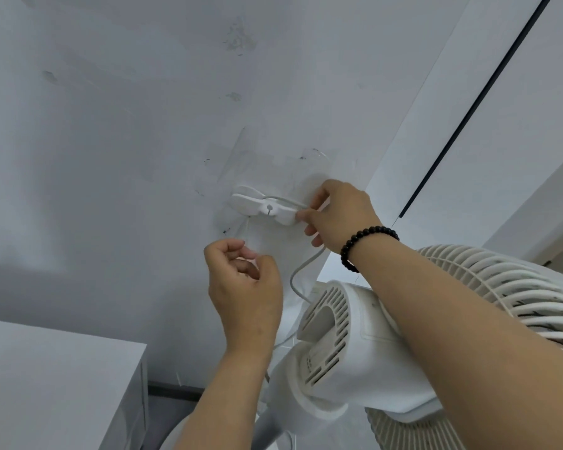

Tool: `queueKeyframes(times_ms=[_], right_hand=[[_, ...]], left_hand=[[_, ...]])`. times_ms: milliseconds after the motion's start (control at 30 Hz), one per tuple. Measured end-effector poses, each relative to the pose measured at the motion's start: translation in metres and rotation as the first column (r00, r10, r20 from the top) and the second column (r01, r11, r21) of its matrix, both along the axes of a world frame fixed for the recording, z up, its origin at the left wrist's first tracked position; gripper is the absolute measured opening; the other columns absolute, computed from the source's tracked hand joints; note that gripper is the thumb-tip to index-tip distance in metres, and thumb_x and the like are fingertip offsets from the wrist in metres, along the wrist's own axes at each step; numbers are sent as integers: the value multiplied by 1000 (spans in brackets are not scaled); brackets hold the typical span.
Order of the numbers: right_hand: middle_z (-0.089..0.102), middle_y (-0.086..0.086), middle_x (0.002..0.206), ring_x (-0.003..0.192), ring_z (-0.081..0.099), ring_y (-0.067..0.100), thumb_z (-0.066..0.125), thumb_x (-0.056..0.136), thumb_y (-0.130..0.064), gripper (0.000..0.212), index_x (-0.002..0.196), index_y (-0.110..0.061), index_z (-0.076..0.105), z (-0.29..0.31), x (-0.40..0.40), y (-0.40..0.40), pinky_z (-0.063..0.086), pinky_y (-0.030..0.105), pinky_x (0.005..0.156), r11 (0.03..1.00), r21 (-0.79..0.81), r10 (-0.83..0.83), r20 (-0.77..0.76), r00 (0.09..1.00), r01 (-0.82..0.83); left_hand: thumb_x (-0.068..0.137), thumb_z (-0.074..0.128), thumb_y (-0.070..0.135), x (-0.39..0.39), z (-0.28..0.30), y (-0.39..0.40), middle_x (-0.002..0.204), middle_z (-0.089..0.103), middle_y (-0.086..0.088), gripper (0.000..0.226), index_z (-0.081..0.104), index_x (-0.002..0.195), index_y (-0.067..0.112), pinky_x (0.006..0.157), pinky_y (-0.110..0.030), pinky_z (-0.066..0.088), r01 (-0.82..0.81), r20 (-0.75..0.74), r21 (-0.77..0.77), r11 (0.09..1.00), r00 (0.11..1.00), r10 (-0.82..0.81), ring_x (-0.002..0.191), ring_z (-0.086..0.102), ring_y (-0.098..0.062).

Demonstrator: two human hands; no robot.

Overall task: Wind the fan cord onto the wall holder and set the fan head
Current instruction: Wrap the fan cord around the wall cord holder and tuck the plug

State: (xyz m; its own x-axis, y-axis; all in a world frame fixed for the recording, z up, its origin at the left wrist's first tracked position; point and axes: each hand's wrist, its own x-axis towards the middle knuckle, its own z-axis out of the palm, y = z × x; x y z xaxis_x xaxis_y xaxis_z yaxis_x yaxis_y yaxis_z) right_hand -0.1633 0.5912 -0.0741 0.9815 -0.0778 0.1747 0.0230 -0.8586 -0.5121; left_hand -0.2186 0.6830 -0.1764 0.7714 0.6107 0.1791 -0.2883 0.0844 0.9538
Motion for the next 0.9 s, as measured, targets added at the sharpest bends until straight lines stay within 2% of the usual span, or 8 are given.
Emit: queueKeyframes(times_ms=[67,167,233,333,467,667,800,900], right_hand=[[71,5,71,66,70,27,65,86,-31,24,73,-18,49,3,-3,-1,58,45,71,999,39,-32,58,998,30],[70,8,78,69,69,31,61,87,-37,32,68,-21,42,4,-1,1,57,45,70,997,23,-74,123,990,72],[69,9,83,72,68,33,58,89,-38,31,69,-20,41,5,3,4,57,45,70,995,-5,-99,138,985,101],[69,9,85,74,68,33,56,90,-38,27,75,-18,45,6,6,5,57,44,71,991,-28,-126,159,979,132],[68,9,86,74,67,33,55,91,-36,25,77,-17,48,7,9,5,56,41,72,986,-74,-129,202,971,146],[69,7,78,69,68,30,66,84,-33,28,64,-20,50,8,11,0,58,43,69,992,39,-128,164,978,123],[69,10,76,69,69,30,64,80,-17,13,70,-12,56,1,18,1,59,40,70,985,-121,-125,15,992,126],[67,10,78,72,68,27,61,80,-14,16,68,-14,51,-3,22,1,58,35,72,955,-273,-139,-64,988,116]], left_hand=[[81,62,12,2,-7,2,89,50,7,23,47,96,22,58,-12,43,-15,-69,56,998,997,19,69,50,-10],[89,61,21,9,-19,11,89,61,4,8,53,87,23,62,-15,39,120,-229,30,992,967,-110,81,58,-15],[93,58,23,9,-22,15,79,68,2,8,54,87,22,58,-11,38,200,-239,-21,980,950,-199,75,62,-14],[97,54,27,9,-25,27,71,72,1,5,58,94,25,64,-16,42,352,-236,-6,936,909,-344,73,66,-9],[100,48,21,8,-33,41,67,72,3,24,70,90,21,71,-20,47,586,-276,39,809,785,-555,69,67,-7],[99,49,11,9,-37,19,53,53,5,31,66,74,17,53,-7,40,399,-212,-18,917,895,-393,53,49,-4],[98,50,13,9,-35,10,60,54,4,28,66,75,19,51,-6,39,327,-193,-83,941,921,-337,58,50,-11],[97,50,13,11,-35,9,58,54,4,28,67,75,20,49,-8,38,308,-197,-70,949,928,-316,55,48,-10]])
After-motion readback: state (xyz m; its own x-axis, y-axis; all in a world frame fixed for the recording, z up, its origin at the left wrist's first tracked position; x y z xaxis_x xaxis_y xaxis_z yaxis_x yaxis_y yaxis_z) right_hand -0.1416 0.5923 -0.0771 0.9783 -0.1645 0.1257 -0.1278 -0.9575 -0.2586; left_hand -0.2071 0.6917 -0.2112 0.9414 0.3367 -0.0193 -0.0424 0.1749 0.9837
